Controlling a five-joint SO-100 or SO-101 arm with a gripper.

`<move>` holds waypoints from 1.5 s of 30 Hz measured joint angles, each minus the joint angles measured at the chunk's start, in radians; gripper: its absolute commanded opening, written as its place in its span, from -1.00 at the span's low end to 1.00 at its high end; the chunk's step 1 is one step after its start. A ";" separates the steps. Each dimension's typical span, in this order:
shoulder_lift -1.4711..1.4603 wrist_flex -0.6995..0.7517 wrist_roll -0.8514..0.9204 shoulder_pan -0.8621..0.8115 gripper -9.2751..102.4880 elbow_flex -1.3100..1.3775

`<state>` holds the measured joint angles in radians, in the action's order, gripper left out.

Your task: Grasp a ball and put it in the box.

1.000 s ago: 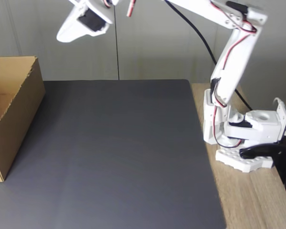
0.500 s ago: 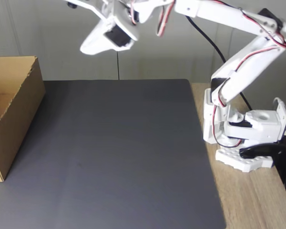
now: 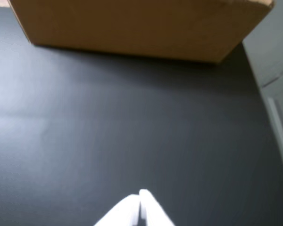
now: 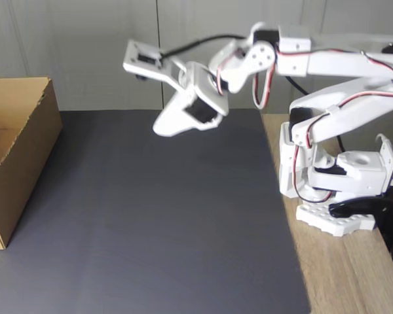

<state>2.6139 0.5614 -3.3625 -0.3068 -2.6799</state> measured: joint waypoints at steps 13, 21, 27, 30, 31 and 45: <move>0.201 -0.025 0.049 0.008 -0.84 -0.314; 0.495 0.100 0.075 0.014 -0.84 -0.466; 0.508 0.146 0.063 0.018 -0.84 -0.472; 0.512 0.187 0.064 0.018 -0.84 -0.472; 0.511 0.204 0.064 0.018 -0.84 -0.472; 0.526 0.466 0.103 0.066 -0.84 -0.471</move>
<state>3.1401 1.0278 -3.2597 -0.2408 -3.1508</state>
